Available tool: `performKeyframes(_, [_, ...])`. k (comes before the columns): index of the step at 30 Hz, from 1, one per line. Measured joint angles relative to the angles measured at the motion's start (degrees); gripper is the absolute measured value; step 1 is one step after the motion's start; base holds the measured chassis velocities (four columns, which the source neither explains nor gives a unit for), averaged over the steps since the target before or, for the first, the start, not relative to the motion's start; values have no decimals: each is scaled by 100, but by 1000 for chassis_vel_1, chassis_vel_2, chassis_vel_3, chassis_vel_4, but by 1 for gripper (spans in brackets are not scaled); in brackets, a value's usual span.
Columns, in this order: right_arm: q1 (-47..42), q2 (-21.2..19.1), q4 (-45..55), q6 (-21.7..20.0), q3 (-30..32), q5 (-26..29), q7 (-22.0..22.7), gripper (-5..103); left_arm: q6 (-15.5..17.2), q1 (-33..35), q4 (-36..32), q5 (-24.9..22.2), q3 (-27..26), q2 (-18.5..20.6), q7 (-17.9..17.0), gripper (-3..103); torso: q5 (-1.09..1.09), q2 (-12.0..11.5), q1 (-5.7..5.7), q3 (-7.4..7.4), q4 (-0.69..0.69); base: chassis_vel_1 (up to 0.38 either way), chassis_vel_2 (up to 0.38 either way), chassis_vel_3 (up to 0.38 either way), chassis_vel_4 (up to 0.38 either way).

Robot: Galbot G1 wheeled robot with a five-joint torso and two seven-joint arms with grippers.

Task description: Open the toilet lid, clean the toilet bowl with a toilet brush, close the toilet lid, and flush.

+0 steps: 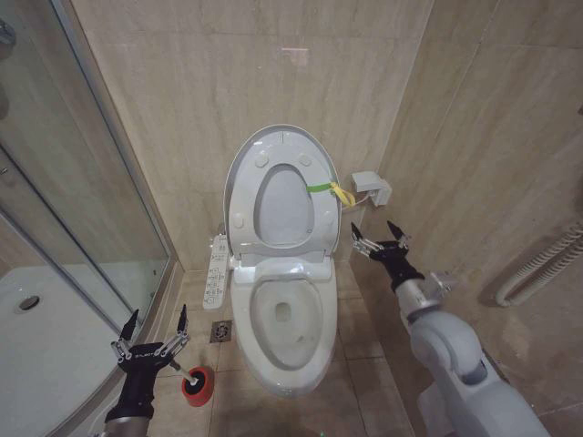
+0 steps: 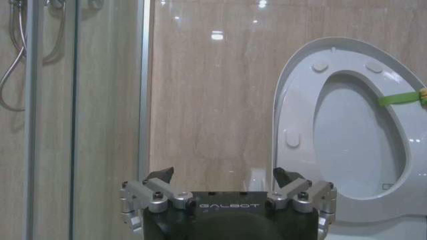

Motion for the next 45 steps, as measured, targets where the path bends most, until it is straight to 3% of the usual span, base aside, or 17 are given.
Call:
performKeyframes(9, [-985, 386, 473, 59, 207, -129, 43, 100, 0, 0, 0, 0, 0, 0, 0, 100, 0, 0, 0, 0, 0, 0, 0, 0, 0])
performKeyframes(20, [-1793, 470, 713, 387, 324, -788, -257, 100, 0, 0, 0, 0, 0, 0, 0, 100, 0, 0, 0, 0, 0, 0, 0, 0, 0])
performKeyframes(28, [-2170, 607, 893, 409, 377, -1060, -454, 100, 0, 0, 0, 0, 0, 0, 0, 100, -1, -1, 1, 0, 0, 0, 0, 0, 0])
performKeyframes(45, [-3109, 1430, 1188, 612, 532, -1632, -738, 100, 0, 0, 0, 0, 0, 0, 0, 100, -1, 0, 1, 0, 1, 0, 0, 0, 0])
